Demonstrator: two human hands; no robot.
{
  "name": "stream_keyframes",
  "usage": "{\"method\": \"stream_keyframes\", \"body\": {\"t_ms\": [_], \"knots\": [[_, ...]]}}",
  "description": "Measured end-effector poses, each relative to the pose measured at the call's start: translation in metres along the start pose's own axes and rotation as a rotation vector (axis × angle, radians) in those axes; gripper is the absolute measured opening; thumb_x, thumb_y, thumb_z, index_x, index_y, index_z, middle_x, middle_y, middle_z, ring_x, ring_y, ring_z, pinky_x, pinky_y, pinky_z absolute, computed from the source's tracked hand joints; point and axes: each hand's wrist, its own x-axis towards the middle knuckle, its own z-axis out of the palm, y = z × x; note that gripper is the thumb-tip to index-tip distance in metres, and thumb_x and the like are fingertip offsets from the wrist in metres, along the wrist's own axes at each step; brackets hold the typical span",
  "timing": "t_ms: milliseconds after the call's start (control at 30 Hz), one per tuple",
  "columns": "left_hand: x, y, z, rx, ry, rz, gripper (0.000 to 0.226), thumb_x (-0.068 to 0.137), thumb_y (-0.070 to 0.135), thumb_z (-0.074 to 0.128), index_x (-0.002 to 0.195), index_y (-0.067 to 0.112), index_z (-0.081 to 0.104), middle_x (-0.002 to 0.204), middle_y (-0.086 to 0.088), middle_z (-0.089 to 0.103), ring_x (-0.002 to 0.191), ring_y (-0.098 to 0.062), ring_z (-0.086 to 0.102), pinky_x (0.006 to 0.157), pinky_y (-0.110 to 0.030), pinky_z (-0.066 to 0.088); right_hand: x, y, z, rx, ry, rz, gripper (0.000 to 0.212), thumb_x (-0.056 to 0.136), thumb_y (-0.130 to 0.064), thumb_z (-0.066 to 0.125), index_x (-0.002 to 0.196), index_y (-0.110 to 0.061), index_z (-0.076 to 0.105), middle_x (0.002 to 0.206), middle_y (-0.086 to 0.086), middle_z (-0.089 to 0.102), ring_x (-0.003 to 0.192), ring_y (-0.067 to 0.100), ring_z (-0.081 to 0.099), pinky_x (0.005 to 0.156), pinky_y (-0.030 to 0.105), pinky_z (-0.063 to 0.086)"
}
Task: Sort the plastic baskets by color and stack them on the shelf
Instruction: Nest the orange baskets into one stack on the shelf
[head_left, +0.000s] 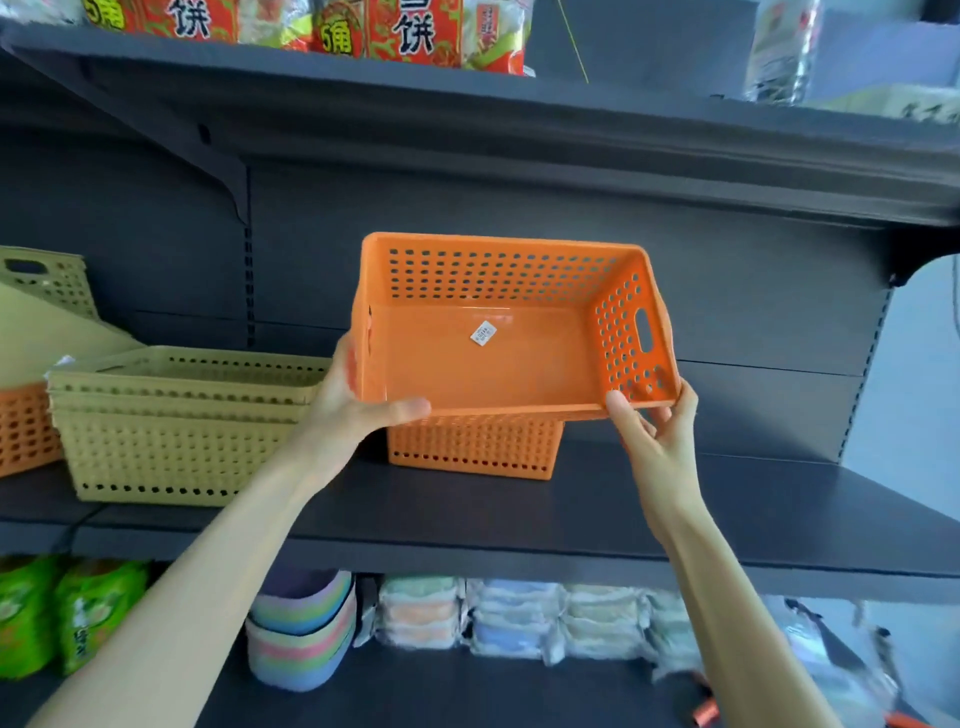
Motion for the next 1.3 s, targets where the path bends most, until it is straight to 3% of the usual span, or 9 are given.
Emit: {"method": "stream_keyframes", "body": {"t_ms": [167,333,500,567,700,833,1033,1200,1300], "knots": [[0.053,-0.021,-0.008,-0.054,0.013,0.040,0.096,0.026,0.046,0.092,0.111,0.040,0.047,0.099,0.026,0.068,0.097,0.007,0.061,0.075,-0.013,0.049,0.048,0.027,0.009,-0.069,-0.023,-0.067,0.056,0.087,-0.020,0.064,0.133,-0.024,0.033,0.125,-0.005,0.056,0.108,0.010,0.058,0.077,0.011,0.048],[0.108,-0.053,-0.009,0.031,0.147,0.111,0.077,0.054,0.027,0.084,0.117,0.044,0.043,0.114,0.014,0.063,0.102,0.007,0.059,0.077,-0.011,0.047,0.099,0.050,0.029,-0.097,0.001,-0.106,0.047,0.089,-0.019,0.061,0.127,-0.021,0.035,0.109,-0.010,0.057,0.090,-0.009,0.059,0.073,0.010,0.047],[0.143,-0.090,-0.013,0.125,0.281,0.087,0.067,0.061,0.036,0.072,0.123,0.024,0.050,0.110,0.011,0.065,0.098,0.001,0.062,0.092,-0.028,0.048,0.127,0.086,0.037,-0.177,-0.018,-0.056,0.050,0.084,-0.033,0.066,0.123,-0.022,0.036,0.105,-0.011,0.061,0.099,0.007,0.062,0.091,0.046,0.052],[0.149,-0.101,-0.012,0.193,0.304,0.098,0.069,0.068,0.036,0.070,0.130,0.022,0.043,0.112,0.013,0.062,0.099,0.002,0.060,0.092,-0.027,0.047,0.135,0.099,0.037,-0.258,-0.017,-0.059,0.064,0.080,-0.043,0.068,0.129,-0.025,0.032,0.106,-0.015,0.061,0.096,0.000,0.062,0.090,0.048,0.051],[0.159,-0.120,-0.011,0.353,0.383,0.123,0.086,0.083,0.028,0.065,0.148,0.025,0.010,0.124,0.015,0.050,0.108,0.003,0.049,0.096,-0.024,0.034,0.148,0.118,0.036,-0.420,-0.037,-0.059,0.098,0.065,-0.068,0.063,0.142,-0.044,0.007,0.122,-0.008,0.060,0.109,0.017,0.060,0.097,0.047,0.045],[0.170,-0.130,-0.007,0.473,0.403,0.107,0.095,0.085,0.034,0.062,0.148,0.028,-0.008,0.113,0.022,0.049,0.102,0.000,0.048,0.091,-0.018,0.031,0.158,0.135,0.031,-0.496,-0.108,-0.053,0.086,0.072,-0.062,0.065,0.139,-0.042,0.014,0.134,-0.003,0.053,0.112,0.015,0.057,0.098,0.046,0.045],[0.158,-0.169,-0.012,0.605,0.474,0.066,0.082,0.069,0.067,0.061,0.135,0.038,0.022,0.108,0.001,0.064,0.102,-0.023,0.060,0.092,-0.045,0.045,0.152,0.158,0.023,-0.441,-0.197,0.059,0.071,0.067,-0.066,0.065,0.121,-0.031,0.033,0.125,0.000,0.053,0.114,0.019,0.054,0.092,0.040,0.050],[0.142,-0.181,-0.002,0.588,0.547,0.064,0.068,0.080,0.030,0.069,0.133,0.009,0.032,0.127,-0.007,0.040,0.107,-0.010,0.043,0.082,-0.007,0.034,0.146,0.165,0.028,-0.413,-0.240,0.071,0.085,0.060,-0.067,0.071,0.121,-0.024,0.029,0.131,0.007,0.044,0.117,0.019,0.052,0.094,0.043,0.050],[0.137,-0.183,0.000,0.615,0.553,0.091,0.069,0.081,0.026,0.067,0.135,0.005,0.029,0.127,-0.003,0.036,0.110,-0.009,0.040,0.086,-0.009,0.034,0.140,0.169,0.033,-0.456,-0.235,0.017,0.077,0.062,-0.061,0.074,0.114,-0.027,0.028,0.143,0.003,0.031,0.123,0.021,0.046,0.097,0.043,0.047]]}}
